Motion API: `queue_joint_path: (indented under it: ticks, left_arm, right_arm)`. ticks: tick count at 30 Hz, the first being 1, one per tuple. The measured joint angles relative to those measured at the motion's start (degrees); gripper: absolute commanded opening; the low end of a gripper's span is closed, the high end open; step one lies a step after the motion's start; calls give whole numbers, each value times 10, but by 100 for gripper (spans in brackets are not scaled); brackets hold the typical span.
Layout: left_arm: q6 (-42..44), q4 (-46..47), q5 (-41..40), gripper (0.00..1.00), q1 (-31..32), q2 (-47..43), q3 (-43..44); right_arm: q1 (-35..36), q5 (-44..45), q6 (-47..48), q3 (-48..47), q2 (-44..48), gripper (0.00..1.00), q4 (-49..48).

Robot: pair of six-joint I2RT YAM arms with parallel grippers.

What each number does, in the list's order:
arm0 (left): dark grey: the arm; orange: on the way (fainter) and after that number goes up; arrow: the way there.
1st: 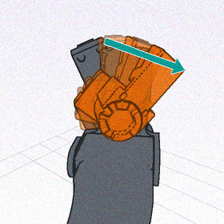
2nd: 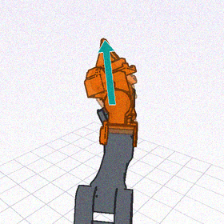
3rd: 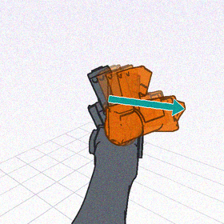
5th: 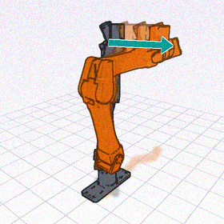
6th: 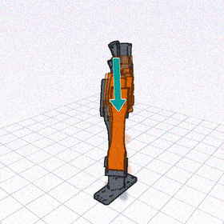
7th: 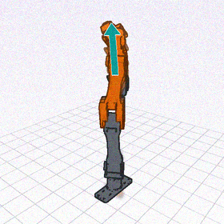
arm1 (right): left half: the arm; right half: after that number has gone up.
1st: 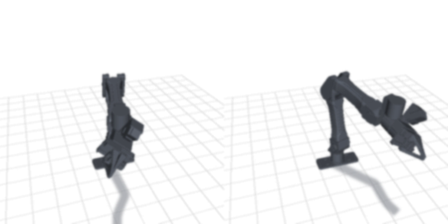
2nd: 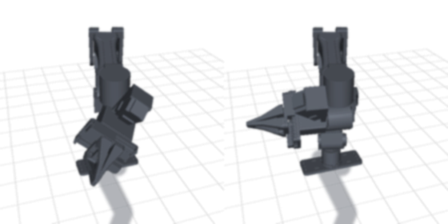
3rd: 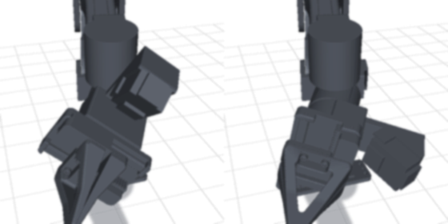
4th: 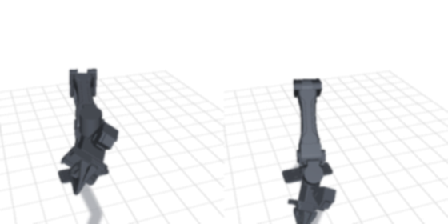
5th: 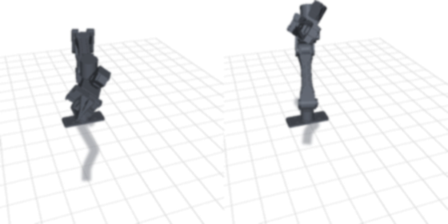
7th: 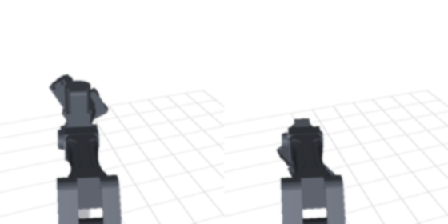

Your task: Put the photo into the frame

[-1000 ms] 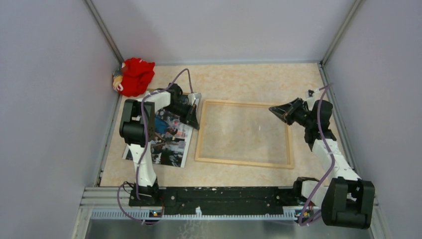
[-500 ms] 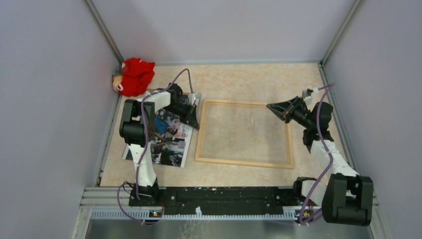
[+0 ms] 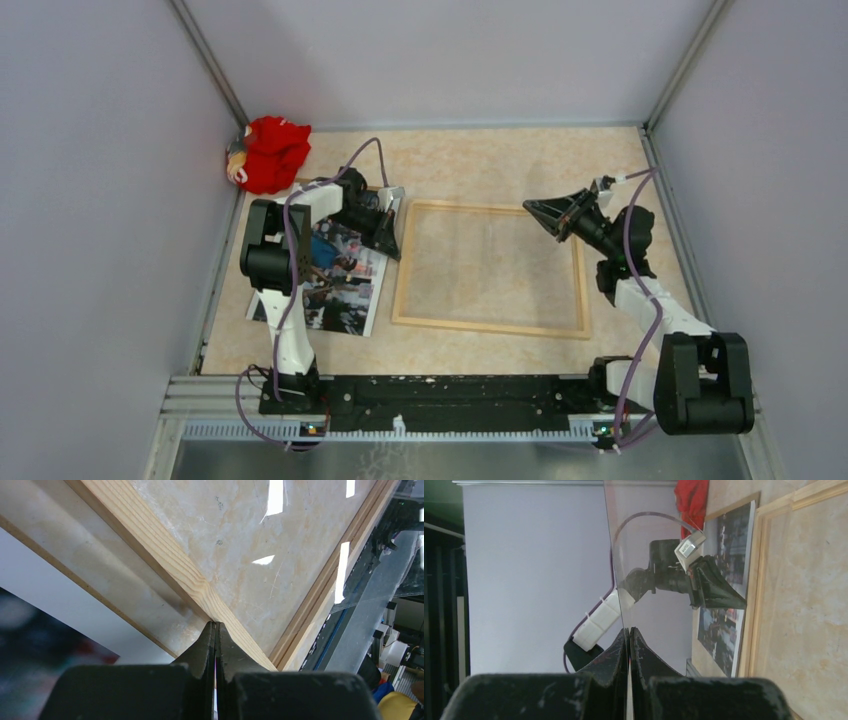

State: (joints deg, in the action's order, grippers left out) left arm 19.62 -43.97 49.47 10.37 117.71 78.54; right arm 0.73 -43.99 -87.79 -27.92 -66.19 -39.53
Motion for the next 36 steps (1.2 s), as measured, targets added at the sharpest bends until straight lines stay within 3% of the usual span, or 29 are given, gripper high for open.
queue_joint_path:
  ticks: [21,36]
  left_arm:
    - [0,0,0,0,-1,0,0]
    - [1,3,-16,0,-15,1,-3]
  right_arm:
    - [10,10,-109,21,-46,0,-159]
    - [10,11,-146,41,-37,0,-192]
